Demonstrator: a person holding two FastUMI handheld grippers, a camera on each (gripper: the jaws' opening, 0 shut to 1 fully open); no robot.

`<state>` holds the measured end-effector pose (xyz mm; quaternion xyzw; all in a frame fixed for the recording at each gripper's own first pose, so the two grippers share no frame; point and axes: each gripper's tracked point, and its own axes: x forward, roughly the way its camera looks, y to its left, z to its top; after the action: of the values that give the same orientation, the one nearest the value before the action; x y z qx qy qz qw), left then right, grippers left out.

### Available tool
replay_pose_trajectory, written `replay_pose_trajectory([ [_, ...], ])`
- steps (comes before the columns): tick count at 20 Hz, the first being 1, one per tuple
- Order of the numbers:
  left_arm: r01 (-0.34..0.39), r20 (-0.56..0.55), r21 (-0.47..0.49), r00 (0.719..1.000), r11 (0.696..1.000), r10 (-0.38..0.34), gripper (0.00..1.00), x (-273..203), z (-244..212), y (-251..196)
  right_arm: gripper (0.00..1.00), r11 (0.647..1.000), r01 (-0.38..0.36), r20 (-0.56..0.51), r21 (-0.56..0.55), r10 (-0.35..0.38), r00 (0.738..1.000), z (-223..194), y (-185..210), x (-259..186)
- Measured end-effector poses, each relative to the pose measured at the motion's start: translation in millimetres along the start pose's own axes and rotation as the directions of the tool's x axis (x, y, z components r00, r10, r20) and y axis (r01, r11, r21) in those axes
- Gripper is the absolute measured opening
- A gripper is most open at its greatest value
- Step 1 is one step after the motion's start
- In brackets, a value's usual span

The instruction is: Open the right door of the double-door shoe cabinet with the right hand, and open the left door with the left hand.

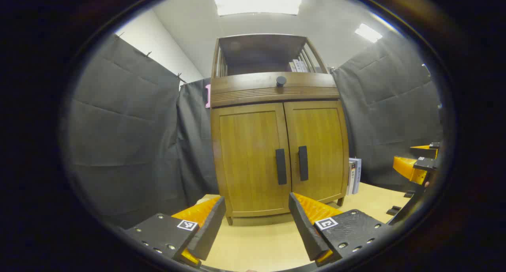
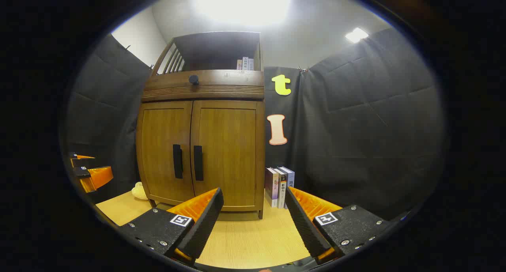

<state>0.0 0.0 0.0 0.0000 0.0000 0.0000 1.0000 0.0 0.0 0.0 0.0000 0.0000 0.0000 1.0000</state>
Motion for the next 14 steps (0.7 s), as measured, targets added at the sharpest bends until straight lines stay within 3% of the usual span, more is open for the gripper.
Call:
replay_pose_trajectory([
  [11,-0.003,0.007,-0.015,1.000,1.000,0.003,0.97,3.2,-3.7,5.9,0.97,1.000,-0.003,0.014,-0.011,0.004,1.000,5.7,11.7,2.6],
  [12,-0.004,0.009,-0.014,1.000,1.000,0.004,0.92,4.1,-3.6,5.6,0.97,1.000,-0.004,0.017,-0.012,0.004,1.000,7.5,12.3,4.1],
  [14,-0.002,0.011,-0.016,1.000,1.000,0.002,0.92,4.6,-2.7,5.5,0.97,1.000,-0.007,0.017,-0.012,0.007,1.000,8.4,14.1,6.5],
])
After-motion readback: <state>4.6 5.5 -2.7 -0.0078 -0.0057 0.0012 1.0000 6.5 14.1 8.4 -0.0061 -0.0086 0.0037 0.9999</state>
